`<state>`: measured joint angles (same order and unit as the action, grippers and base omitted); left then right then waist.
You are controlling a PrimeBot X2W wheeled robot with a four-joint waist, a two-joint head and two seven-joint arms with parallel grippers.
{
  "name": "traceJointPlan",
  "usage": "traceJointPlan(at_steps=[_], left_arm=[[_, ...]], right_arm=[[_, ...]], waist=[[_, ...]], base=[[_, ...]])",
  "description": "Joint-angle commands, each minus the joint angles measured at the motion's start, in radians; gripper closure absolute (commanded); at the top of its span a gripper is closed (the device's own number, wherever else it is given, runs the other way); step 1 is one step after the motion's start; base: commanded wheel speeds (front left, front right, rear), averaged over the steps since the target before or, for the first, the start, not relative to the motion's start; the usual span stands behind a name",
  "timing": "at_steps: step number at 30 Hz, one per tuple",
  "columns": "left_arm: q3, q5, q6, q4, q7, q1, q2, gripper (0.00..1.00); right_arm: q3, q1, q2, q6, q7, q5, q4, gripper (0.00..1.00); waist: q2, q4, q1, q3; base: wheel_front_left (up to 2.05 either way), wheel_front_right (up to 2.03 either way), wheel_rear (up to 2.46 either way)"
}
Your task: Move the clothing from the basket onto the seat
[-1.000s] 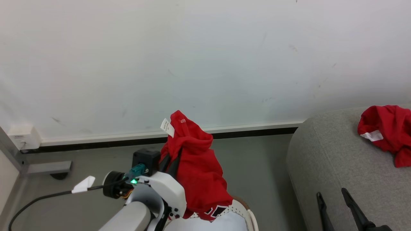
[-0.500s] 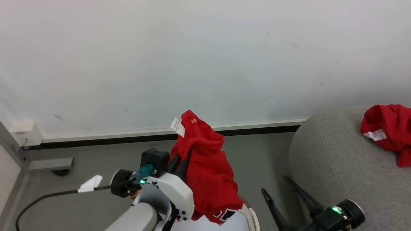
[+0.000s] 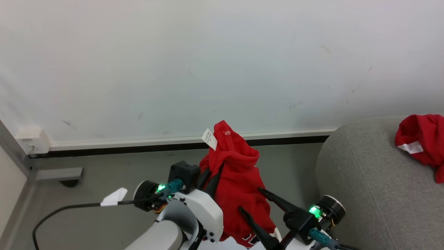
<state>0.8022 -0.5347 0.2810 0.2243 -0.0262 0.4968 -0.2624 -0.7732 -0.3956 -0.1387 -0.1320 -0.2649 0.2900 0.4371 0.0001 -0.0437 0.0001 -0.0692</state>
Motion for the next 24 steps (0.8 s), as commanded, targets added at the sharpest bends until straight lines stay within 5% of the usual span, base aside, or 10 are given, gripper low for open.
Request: traceJointPlan(at_steps=[1,8,9,10,11,24], left_arm=[[0.003,0.007,-0.003,-0.004,0.003,0.014,0.004,1.00],[0.020,0.005,-0.007,-0.011,0.013,0.027,0.018,1.00],[0.022,0.004,-0.007,-0.010,0.013,0.028,0.019,1.00],[0.023,0.003,-0.008,-0.009,0.013,0.030,0.021,1.00],[0.025,0.002,-0.009,-0.008,0.013,0.031,0.024,1.00],[0.024,-0.011,-0.002,0.015,0.003,0.025,0.014,1.00]], right_arm=[[-0.020,-0.034,0.012,0.002,0.001,0.001,0.054,0.00],[-0.090,-0.108,0.075,0.003,0.001,0.056,0.257,0.00],[-0.099,-0.119,0.079,0.003,0.001,0.068,0.280,0.07],[-0.104,-0.130,0.083,0.003,0.001,0.079,0.295,0.62],[-0.105,-0.136,0.086,0.003,0.001,0.095,0.301,1.00],[-0.068,-0.158,0.087,0.003,0.001,0.144,0.224,1.00]], waist=[[-0.0001,0.001,-0.0001,0.000],[-0.0001,0.008,-0.0001,0.001],[-0.0001,0.008,-0.0001,0.001],[-0.0001,0.009,-0.0001,0.001],[-0.0001,0.011,-0.0001,0.001],[-0.0001,0.000,-0.0001,0.009]], base=[[0.00,0.00,0.00],[0.00,0.00,0.00],[0.00,0.00,0.00],[0.00,0.00,0.00],[0.00,0.00,0.00],[0.00,0.00,0.00]])
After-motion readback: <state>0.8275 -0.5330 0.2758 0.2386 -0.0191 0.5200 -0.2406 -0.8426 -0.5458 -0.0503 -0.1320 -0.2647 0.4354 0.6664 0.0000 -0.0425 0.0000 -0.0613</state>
